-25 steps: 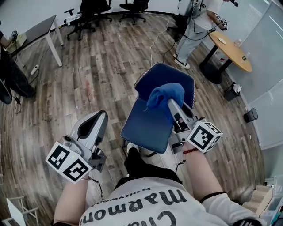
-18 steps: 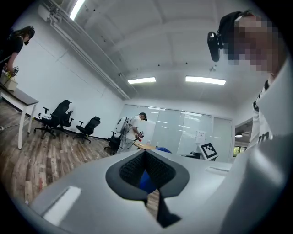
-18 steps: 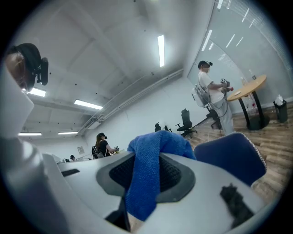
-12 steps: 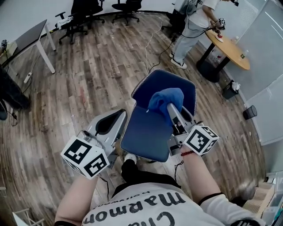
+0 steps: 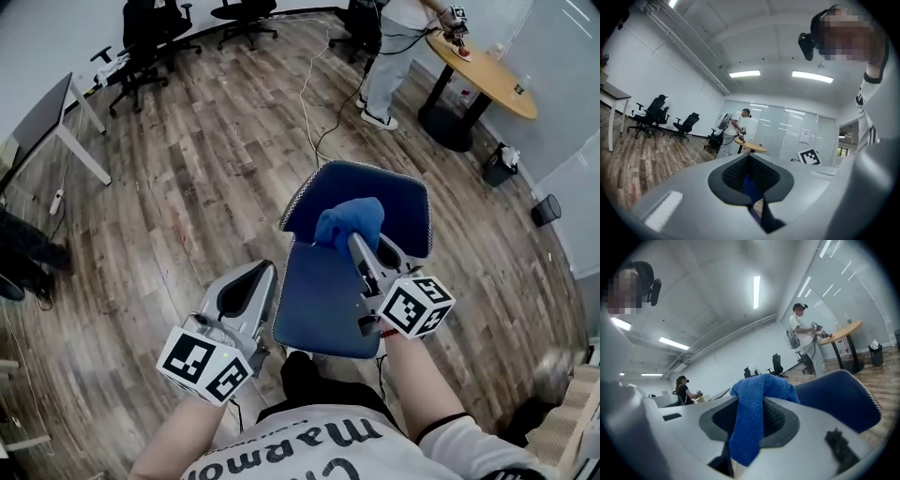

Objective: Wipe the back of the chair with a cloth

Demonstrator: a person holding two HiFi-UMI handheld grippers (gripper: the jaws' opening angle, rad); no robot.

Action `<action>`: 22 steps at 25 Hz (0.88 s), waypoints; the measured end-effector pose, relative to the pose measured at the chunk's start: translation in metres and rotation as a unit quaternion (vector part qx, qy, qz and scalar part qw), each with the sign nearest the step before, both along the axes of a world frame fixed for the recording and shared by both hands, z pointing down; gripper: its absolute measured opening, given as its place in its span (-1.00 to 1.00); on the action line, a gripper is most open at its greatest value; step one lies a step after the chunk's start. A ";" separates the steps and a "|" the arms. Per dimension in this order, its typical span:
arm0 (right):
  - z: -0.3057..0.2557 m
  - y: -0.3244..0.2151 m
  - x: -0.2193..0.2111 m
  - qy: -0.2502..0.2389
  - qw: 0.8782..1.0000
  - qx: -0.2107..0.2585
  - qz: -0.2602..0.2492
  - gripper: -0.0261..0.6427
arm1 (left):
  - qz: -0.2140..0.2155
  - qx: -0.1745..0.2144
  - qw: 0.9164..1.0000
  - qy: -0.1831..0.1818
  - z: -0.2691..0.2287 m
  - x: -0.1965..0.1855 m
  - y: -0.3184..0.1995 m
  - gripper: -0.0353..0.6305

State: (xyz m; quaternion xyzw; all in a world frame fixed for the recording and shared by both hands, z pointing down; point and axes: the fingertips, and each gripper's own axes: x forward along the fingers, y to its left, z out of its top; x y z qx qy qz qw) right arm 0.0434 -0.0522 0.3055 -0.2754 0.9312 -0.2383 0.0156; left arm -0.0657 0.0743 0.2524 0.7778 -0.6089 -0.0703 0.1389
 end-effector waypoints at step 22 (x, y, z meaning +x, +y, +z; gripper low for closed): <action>0.044 -0.110 -0.043 0.038 0.989 -0.042 0.138 -0.59 | 0.170 -0.023 0.985 0.004 0.017 -0.023 -0.156 -0.87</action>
